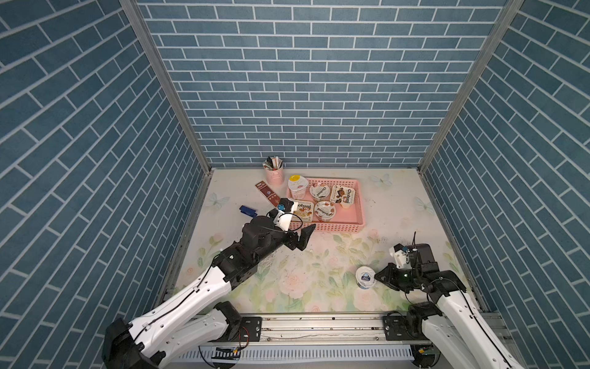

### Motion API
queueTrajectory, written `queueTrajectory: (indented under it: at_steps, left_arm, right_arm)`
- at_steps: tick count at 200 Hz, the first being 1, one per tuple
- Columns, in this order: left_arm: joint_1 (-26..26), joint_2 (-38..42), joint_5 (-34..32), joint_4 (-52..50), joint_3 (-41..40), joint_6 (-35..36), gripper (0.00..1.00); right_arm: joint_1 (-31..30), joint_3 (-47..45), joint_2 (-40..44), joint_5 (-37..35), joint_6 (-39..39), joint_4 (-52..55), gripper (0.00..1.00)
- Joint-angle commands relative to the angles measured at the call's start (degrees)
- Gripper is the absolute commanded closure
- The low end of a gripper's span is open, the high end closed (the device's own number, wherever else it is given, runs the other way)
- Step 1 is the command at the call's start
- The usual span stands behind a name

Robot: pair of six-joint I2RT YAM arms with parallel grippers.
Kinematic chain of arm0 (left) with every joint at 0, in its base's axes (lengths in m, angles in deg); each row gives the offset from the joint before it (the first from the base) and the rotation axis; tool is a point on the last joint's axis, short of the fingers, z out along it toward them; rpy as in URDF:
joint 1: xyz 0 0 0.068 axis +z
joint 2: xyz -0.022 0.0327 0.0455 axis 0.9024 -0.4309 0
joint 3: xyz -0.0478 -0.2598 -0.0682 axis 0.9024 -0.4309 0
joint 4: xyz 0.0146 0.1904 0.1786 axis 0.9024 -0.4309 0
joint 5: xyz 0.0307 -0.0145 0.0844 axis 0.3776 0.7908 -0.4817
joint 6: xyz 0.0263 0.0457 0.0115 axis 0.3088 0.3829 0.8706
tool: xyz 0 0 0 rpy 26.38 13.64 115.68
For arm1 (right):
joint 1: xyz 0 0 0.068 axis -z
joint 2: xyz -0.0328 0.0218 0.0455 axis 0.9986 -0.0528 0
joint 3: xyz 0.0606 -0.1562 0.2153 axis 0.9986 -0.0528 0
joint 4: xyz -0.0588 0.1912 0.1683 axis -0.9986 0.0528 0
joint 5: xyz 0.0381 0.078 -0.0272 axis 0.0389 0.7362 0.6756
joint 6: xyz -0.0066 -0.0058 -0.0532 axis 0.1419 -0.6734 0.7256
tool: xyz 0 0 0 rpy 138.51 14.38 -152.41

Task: Put the yogurt in the basket
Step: Pick up the yogurt from the center of the board.

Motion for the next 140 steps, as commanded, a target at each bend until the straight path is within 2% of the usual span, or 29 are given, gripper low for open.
queueTrajectory:
  at_steps: [1,50,81,140]
  left_arm:
    - [-0.2,-0.2,-0.1,-0.6,1.4,0.1,0.0]
    - [-0.3,0.0,-0.2,-0.9,1.3,0.1,0.0]
    - [-0.3,0.5,-0.4,-1.2,1.1,0.1,0.0]
    - [-0.3,0.4,-0.5,-1.2,1.0,0.1,0.0]
  right_arm:
    - [0.2,2.0,-0.3,-0.7,1.8,1.0,0.89]
    - [0.2,1.6,-0.4,-0.8,1.8,0.4,0.91]
    - [0.2,1.1,-0.3,-0.8,1.9,0.6,0.79]
    - [0.1,0.2,-0.4,-0.6,1.9,0.3,0.78]
